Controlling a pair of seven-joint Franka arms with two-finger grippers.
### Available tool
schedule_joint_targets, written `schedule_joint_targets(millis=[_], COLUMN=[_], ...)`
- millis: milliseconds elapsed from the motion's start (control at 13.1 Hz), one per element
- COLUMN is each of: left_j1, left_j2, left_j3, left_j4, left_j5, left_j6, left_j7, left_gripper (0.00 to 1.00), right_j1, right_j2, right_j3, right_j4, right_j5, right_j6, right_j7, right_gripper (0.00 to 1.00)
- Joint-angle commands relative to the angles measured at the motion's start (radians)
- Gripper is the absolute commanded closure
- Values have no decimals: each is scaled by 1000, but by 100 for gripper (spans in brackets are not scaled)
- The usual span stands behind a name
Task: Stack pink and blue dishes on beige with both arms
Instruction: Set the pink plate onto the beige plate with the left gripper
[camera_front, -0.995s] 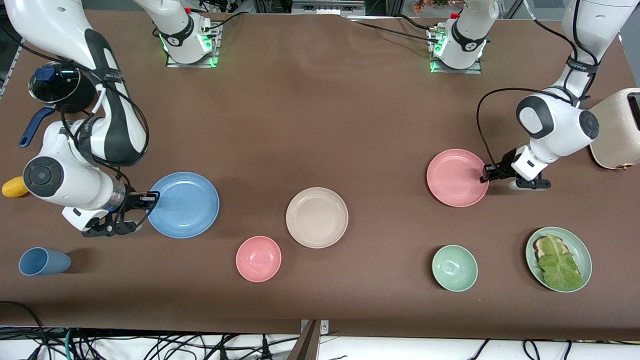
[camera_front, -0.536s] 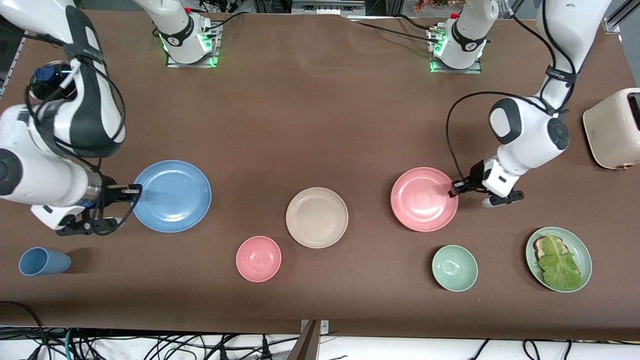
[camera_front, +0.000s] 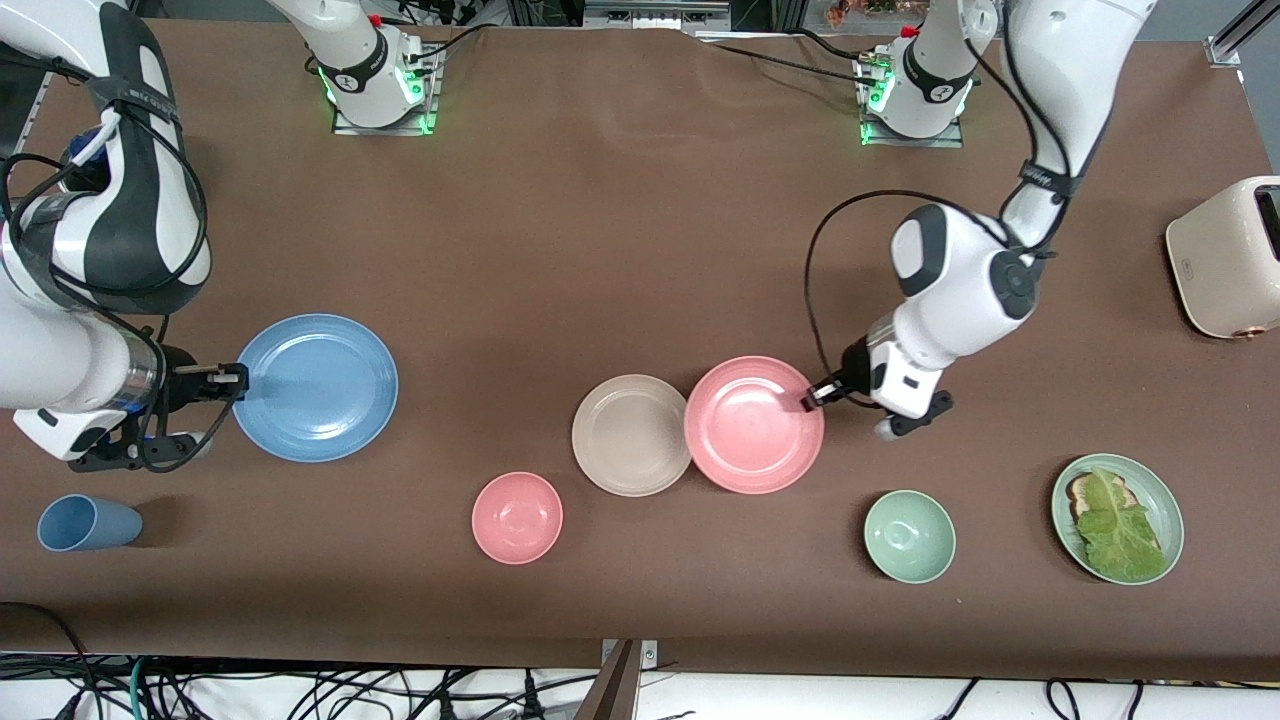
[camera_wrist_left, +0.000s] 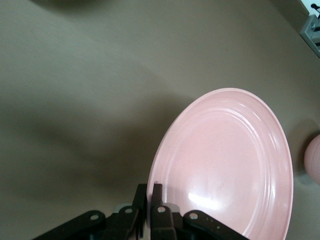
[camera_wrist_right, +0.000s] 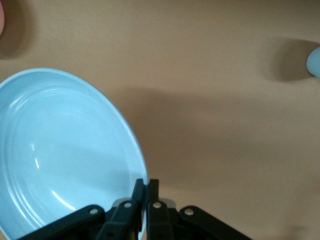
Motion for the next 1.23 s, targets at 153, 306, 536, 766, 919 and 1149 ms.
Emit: schedule_joint_targets(millis=[153, 306, 536, 766, 919, 1149], left_j1=[-223, -302, -348, -400, -412, -423], left_j2=[183, 202, 214, 217, 223, 234], left_j3=[119, 168, 180, 206, 208, 208], left_j4=[249, 276, 277, 277, 277, 277], left_j5=[93, 144, 144, 144, 144, 144], left_j6=[-13, -12, -10, -7, -7, -4], left_j7=[-265, -339, -358, -370, -372, -384], left_gripper=[100, 100, 100, 100, 100, 100], right_j1=[-10, -10, -4, -3, 0, 9], right_j2=[1, 1, -1, -1, -1, -1], right_j3=[8, 8, 9, 11, 12, 16], right_j4=[17, 17, 14, 11, 11, 14], right_j5=[-3, -1, 3, 6, 23, 66], right_j6=[-18, -20, -21, -23, -26, -24], right_j7=[-19, -19, -7, -2, 2, 39], right_gripper=[100, 100, 100, 100, 100, 100])
